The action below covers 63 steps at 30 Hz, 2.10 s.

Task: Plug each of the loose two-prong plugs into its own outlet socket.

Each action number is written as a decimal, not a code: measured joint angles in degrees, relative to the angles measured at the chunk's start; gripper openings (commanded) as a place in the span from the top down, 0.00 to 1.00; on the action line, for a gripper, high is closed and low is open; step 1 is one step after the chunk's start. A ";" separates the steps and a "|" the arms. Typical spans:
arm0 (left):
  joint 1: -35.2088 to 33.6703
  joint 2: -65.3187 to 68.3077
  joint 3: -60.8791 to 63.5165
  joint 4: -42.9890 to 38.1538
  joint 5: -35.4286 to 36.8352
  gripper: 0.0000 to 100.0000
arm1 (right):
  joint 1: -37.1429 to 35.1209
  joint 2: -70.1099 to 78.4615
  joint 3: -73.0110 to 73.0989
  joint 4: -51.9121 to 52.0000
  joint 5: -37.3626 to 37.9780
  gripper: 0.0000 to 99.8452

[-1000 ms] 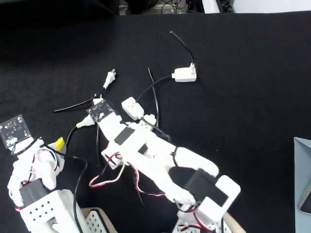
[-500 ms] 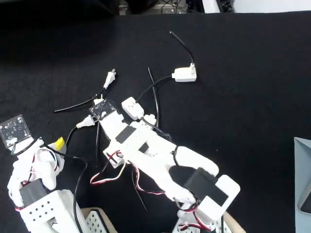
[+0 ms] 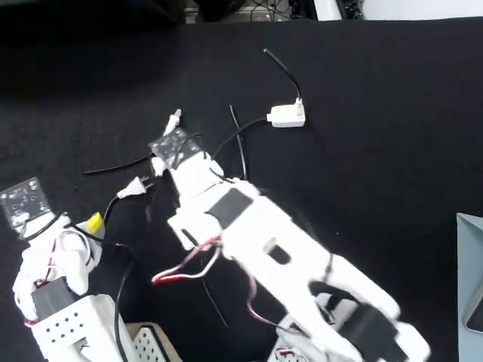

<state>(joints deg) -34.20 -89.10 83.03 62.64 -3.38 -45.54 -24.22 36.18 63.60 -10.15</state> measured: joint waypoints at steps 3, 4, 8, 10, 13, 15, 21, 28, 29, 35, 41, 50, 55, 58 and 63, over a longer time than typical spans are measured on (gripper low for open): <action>4.75 0.00 0.00 0.00 0.88 0.69 | 0.53 -7.12 0.00 1.49 0.35 0.99; 6.51 0.00 -0.62 0.00 1.93 0.69 | 0.62 -9.41 0.00 2.02 0.35 0.99; 12.66 0.00 -4.84 0.00 6.77 0.70 | 0.62 -18.73 0.00 3.52 0.35 0.99; 15.56 0.00 -6.77 0.00 8.00 0.70 | 0.62 -23.47 0.09 4.48 0.35 0.99; 20.04 -0.18 -8.88 0.00 8.26 0.70 | 0.62 -29.63 1.76 4.84 0.35 0.99; 22.59 -0.18 -10.11 0.00 8.79 0.70 | 0.62 -33.05 3.16 4.84 0.35 0.99; 27.34 -0.18 -14.07 0.00 13.01 0.70 | -0.35 -38.15 7.65 4.84 0.35 0.99; 34.81 -0.18 -18.55 0.00 14.77 0.70 | -5.27 -38.77 11.25 3.69 0.35 0.99; 36.04 -0.18 -19.25 0.00 14.77 0.70 | -5.27 -38.77 11.78 3.08 0.35 0.99; 40.70 -0.44 -21.54 0.00 14.86 0.70 | -5.27 -38.86 14.24 0.44 0.35 0.99; 45.98 -0.62 -21.63 0.09 11.08 0.70 | -5.27 -38.86 14.24 0.35 0.35 0.99; 48.18 -0.62 -21.63 1.76 5.71 0.69 | -5.10 -38.77 14.24 0.35 0.44 0.99; 43.78 -0.44 -21.63 1.85 5.45 0.69 | -0.44 -38.77 14.24 0.26 0.53 0.99; 38.59 -0.26 -21.63 1.85 5.01 0.69 | 2.11 -38.77 14.24 -0.09 0.53 0.99; 34.11 3.43 -21.36 1.85 1.93 0.65 | 8.26 -38.77 19.78 -6.86 0.53 0.99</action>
<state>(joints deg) -0.09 -85.67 61.67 64.48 -1.45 -37.27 -62.99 55.96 56.75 -9.63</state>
